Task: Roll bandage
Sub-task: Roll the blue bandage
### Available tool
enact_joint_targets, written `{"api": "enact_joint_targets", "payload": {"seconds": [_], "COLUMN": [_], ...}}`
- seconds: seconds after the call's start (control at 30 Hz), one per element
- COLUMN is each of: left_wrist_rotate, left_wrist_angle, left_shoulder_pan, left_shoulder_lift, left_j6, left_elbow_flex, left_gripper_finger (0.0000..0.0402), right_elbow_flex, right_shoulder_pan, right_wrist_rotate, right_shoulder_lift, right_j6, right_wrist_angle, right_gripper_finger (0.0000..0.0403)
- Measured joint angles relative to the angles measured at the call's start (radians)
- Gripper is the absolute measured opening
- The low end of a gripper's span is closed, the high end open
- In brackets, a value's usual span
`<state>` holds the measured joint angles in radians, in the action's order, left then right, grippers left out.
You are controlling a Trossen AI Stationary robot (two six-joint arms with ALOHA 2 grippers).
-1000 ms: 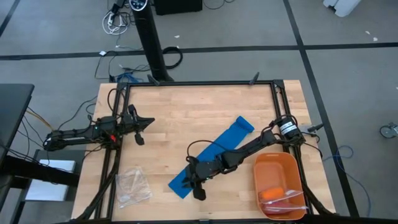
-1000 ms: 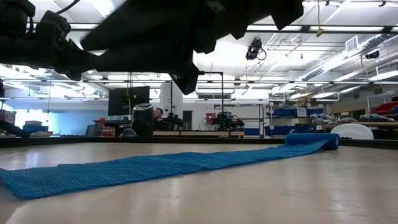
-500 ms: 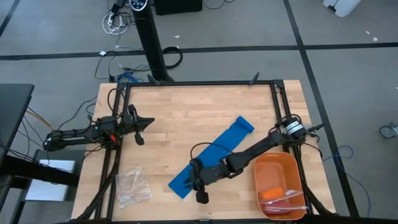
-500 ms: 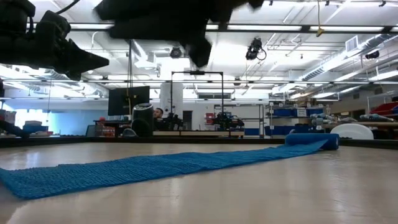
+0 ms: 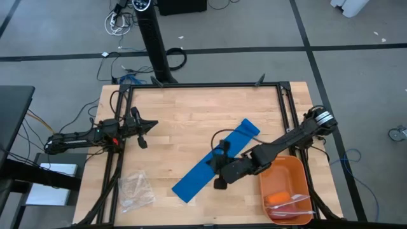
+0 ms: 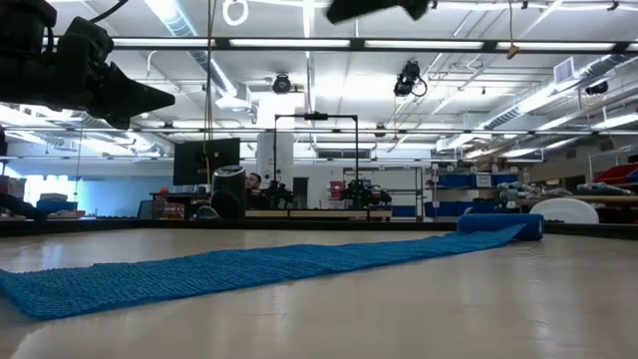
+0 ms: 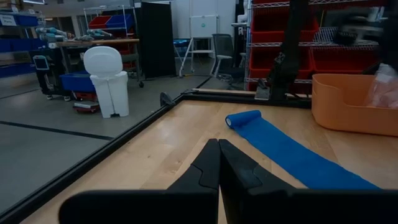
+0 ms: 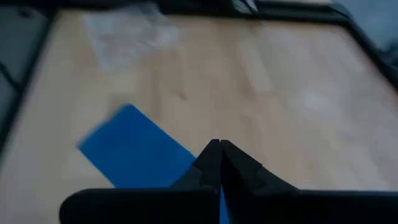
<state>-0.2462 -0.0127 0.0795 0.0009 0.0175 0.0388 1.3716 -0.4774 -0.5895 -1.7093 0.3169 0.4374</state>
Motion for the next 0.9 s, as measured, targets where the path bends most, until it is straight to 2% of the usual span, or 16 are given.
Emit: {"api": "enact_joint_targets", "payload": {"seconds": [0.2, 0.37, 0.7, 0.9], "left_wrist_rotate": [0.000, 0.000, 0.000, 0.000], "left_wrist_angle": [0.000, 0.001, 0.001, 0.001], "left_shoulder_pan": [0.000, 0.000, 0.000, 0.000], "left_shoulder_lift": [0.000, 0.000, 0.000, 0.000], "left_j6": [0.000, 0.000, 0.000, 0.000], "left_elbow_flex": [0.000, 0.000, 0.000, 0.000], "left_gripper_finger": [0.0006, 0.0006, 0.0006, 0.0006], "right_elbow_flex": [-0.002, -0.073, -0.293, -0.436], "right_shoulder_pan": [0.010, 0.014, 0.016, 0.047], "right_wrist_rotate": [-0.058, -0.065, -0.100, -0.100], "right_shoulder_lift": [0.052, 0.105, 0.308, 0.426], "right_j6": [0.160, 0.261, 0.400, 0.599], "right_wrist_angle": [0.307, 0.437, 0.449, 0.441], "right_gripper_finger": [0.0004, 0.0002, 0.0006, 0.0032]}}
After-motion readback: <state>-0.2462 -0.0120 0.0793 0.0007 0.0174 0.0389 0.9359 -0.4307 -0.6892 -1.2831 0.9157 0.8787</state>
